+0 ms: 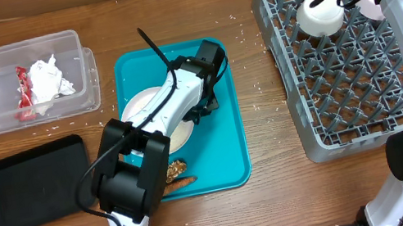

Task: Sort waste into correct bins and load items into the dishwasher
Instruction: 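Reach the left gripper to the white rice plate and grasp its rim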

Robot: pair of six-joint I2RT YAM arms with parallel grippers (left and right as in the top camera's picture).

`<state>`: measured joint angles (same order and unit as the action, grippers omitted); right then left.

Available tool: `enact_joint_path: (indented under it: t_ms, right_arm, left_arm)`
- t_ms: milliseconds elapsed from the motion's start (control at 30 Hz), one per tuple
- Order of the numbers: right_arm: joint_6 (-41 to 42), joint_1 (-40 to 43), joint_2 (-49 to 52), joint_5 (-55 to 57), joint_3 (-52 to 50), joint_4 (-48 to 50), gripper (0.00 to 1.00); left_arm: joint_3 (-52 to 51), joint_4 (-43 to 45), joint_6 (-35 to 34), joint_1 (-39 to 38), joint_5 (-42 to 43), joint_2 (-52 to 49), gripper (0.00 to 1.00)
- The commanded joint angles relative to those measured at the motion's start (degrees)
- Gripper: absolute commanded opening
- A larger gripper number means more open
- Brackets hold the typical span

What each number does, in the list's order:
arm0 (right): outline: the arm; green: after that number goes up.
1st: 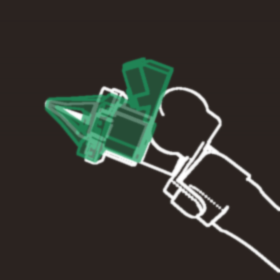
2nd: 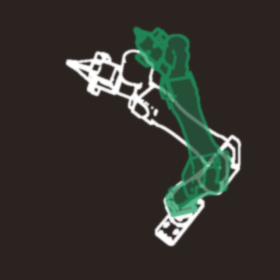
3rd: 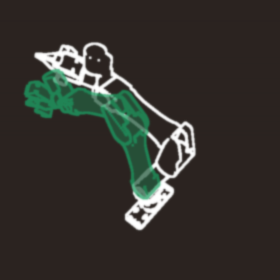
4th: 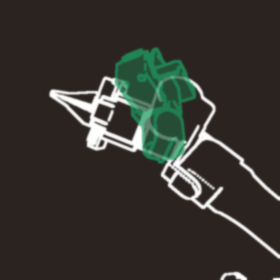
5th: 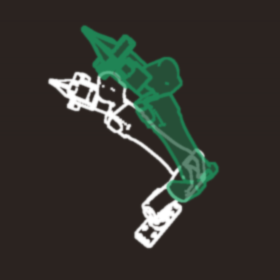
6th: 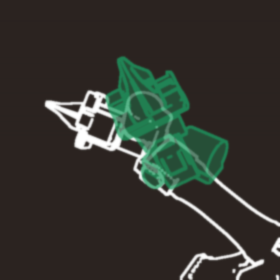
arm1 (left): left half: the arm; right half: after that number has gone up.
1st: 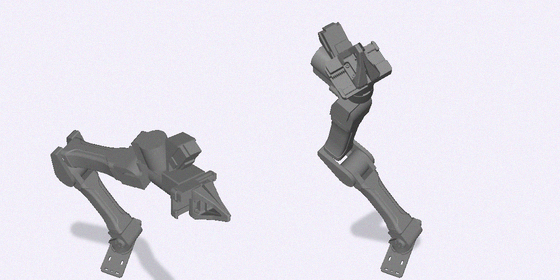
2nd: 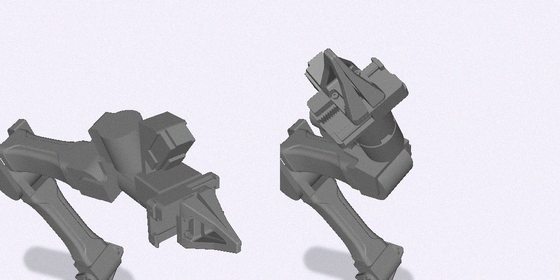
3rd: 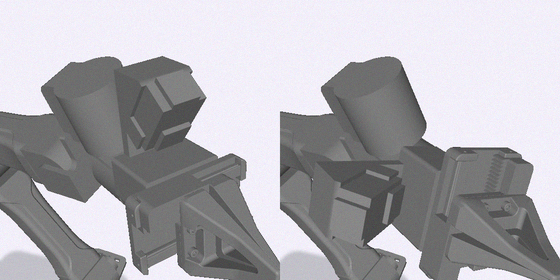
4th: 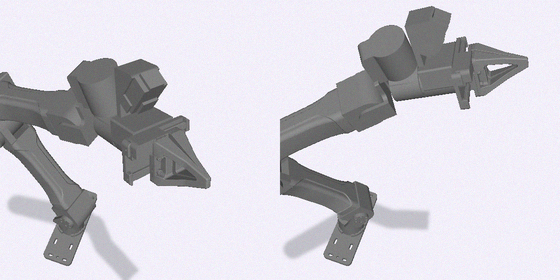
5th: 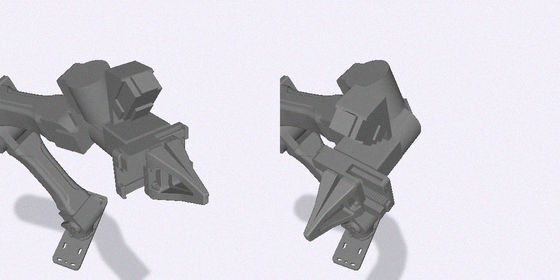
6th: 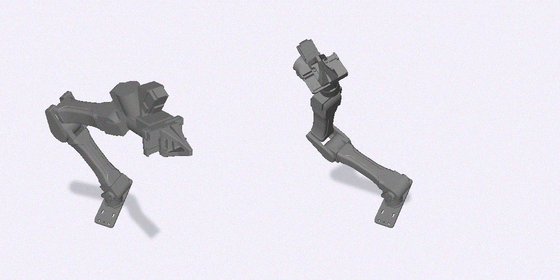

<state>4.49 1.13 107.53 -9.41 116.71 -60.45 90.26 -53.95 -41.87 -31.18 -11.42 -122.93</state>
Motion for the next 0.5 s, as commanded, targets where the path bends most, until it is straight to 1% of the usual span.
enact_joint_path:
  t_ms: [0, 100, 133, 267, 467]
  right_arm:
    - [0.3, 0.2, 0.0, 0.4, -0.2, 0.4, 1.0]
    - [0.3, 0.2, 0.0, 0.4, -0.2, 0.4, 1.0]
    - [0.3, 0.2, 0.0, 0.4, -0.2, 0.4, 1.0]
    - [0.3, 0.2, 0.0, 0.4, -0.2, 0.4, 1.0]
    - [0.3, 0.2, 0.0, 0.4, -0.2, 0.4, 1.0]
  left_arm:
    - [-0.5, 0.0, -0.5, -0.7, -0.8, -0.6, 0.14]
    - [-0.5, -0.2, -0.5, -0.7, -0.8, -0.6, 0.05]
    - [-0.5, -0.2, -0.5, -0.7, -0.8, -0.6, 0.04]
    - [-0.2, -1.7, -0.5, -0.8, -0.8, -0.6, 0.04]
    - [2.3, -6.7, -0.6, -1.6, -2.6, -0.6, 0.04]
